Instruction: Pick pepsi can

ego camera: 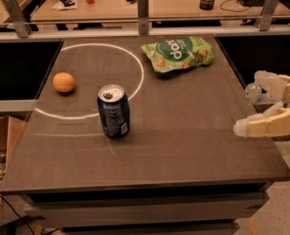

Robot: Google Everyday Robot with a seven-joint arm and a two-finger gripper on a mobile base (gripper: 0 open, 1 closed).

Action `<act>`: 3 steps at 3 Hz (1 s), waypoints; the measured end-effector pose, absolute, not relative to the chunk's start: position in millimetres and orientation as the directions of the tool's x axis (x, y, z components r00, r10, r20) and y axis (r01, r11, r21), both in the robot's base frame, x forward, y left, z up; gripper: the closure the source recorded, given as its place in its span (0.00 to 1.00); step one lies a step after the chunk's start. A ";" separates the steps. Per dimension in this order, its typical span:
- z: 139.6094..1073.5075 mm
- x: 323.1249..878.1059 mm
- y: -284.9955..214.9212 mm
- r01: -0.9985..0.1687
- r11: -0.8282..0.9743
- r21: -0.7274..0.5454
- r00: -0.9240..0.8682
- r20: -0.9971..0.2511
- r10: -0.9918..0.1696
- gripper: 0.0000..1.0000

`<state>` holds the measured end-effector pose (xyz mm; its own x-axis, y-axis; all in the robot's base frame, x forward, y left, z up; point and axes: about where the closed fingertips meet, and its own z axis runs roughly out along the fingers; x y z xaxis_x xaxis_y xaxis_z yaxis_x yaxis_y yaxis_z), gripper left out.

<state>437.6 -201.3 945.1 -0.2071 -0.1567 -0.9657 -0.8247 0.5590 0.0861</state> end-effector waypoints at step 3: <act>941.5 410.2 -160.8 -0.898 0.432 0.087 -0.153 -0.981 -0.121 0.00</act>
Offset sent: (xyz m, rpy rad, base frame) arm -0.0250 0.0275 0.0048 0.0197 -0.0293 0.1056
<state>410.2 -160.8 941.5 -0.1530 -0.1209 -0.9808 -0.8979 0.4316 0.0869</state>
